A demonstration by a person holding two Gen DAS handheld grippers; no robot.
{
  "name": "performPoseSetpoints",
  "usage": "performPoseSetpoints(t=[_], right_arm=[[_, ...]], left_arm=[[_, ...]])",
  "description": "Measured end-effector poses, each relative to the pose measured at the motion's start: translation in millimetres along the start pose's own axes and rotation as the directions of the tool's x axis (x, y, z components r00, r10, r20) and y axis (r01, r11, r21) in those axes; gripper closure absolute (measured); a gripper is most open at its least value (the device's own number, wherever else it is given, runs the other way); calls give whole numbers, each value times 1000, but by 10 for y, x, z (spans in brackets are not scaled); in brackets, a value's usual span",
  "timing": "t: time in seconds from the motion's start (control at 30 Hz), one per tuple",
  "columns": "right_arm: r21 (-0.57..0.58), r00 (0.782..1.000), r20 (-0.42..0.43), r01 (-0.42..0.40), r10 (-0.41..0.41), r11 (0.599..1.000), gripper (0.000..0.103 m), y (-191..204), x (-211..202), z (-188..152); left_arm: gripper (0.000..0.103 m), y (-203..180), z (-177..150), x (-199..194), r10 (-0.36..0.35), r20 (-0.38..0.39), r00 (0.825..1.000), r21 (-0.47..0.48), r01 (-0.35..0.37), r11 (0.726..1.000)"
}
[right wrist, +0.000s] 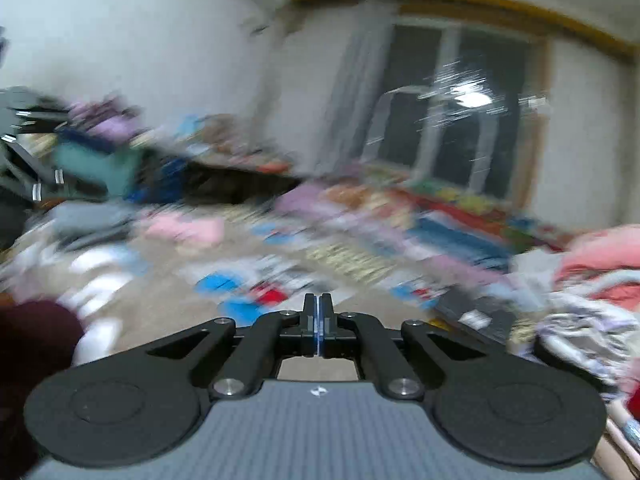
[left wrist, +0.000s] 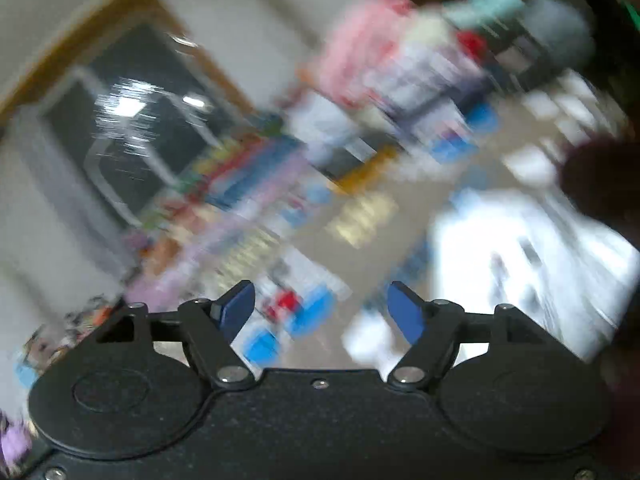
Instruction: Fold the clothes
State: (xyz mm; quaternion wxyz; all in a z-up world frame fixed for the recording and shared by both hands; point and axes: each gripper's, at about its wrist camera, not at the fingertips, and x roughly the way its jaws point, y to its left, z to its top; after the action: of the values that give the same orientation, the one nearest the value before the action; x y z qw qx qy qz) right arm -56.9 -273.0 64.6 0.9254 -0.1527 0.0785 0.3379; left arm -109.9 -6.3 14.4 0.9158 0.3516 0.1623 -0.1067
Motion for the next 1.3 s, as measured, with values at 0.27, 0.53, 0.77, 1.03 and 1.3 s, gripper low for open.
performPoseSetpoints(t=[0.27,0.53,0.77,1.03,1.3], right_arm=[[-98,950,-275,-180,147,979,54,416,-63,-226],[-65,929,-345,-167,135,984,54,571,2,-314],[-29,932,-339,-142,124,989,54,419,89,-333],[23,937,-329,-117,117,993,54,298,114,-371],[95,952,-287,-84,108,992,54,108,83,-344]], left_arm=[[30,-464,-271,361,-252,-152,956,-15,253,967],[30,-1027,-56,923,-386,-233,893,29,403,915],[30,-1467,-34,1281,-367,-298,881,65,402,913],[89,-1313,-47,1406,-309,-261,915,48,332,942],[89,-651,420,1330,-263,-136,955,-16,264,964]])
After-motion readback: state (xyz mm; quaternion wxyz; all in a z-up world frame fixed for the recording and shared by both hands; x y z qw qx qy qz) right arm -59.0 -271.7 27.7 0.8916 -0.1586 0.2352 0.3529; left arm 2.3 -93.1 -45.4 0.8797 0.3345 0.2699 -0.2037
